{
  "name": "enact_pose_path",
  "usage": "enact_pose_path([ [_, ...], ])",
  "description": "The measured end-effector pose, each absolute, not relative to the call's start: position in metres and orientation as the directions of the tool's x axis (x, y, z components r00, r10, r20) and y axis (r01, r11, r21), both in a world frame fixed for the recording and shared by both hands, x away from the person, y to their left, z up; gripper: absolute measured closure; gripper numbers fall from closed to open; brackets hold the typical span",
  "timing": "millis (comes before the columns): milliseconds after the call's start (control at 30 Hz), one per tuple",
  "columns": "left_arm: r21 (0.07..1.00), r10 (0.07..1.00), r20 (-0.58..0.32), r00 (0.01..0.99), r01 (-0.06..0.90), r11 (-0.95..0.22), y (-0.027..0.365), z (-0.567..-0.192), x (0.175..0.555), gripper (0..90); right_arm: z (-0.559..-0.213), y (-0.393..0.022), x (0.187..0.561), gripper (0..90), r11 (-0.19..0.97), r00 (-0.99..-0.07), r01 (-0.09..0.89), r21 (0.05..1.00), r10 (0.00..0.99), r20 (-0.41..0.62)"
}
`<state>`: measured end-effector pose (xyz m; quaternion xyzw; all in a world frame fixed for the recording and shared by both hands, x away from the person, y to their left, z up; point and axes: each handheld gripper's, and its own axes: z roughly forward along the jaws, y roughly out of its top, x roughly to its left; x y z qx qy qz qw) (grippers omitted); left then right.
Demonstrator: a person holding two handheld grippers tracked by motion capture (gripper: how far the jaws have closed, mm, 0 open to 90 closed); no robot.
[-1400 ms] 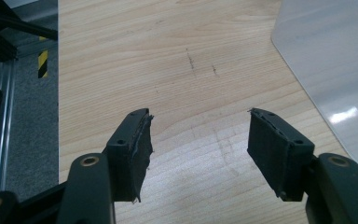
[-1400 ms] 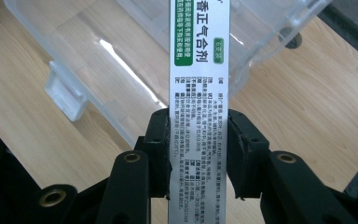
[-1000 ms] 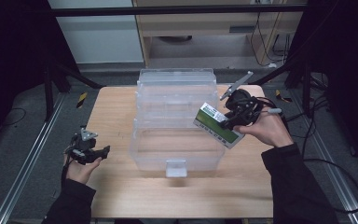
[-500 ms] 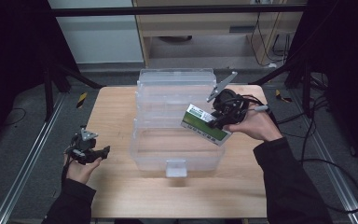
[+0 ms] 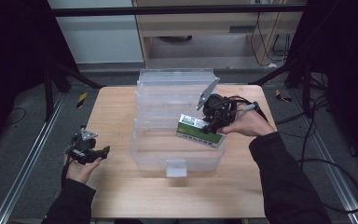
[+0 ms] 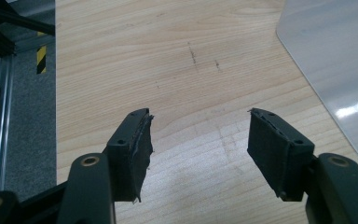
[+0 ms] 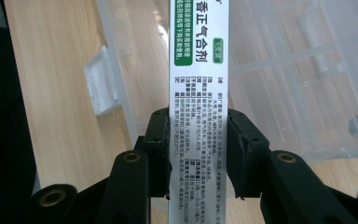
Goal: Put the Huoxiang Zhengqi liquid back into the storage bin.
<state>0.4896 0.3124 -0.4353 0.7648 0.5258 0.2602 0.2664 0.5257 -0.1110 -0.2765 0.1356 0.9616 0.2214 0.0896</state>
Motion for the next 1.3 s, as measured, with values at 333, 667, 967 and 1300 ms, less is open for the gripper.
enact_pose_path([
  [333,0.679,0.942,0.119,0.313,0.667,-0.307,0.312,-0.436,0.490,38.8,-0.290,-0.107,0.534,64.3,0.908,-0.971,0.159,0.388,0.214,-0.103],
  [667,0.680,0.942,0.119,0.313,0.666,-0.307,0.312,-0.436,0.490,38.8,-0.300,-0.106,0.540,64.3,0.917,-0.982,0.119,0.382,0.164,-0.088],
  [967,0.674,0.941,0.123,0.315,0.670,-0.312,0.311,-0.437,0.491,38.8,-0.312,-0.108,0.542,64.3,0.934,-0.990,0.090,0.345,0.123,-0.074],
  [1300,0.674,0.941,0.122,0.314,0.670,-0.311,0.312,-0.437,0.490,38.8,-0.323,-0.104,0.546,64.2,0.946,-0.994,0.060,0.318,0.085,-0.068],
])
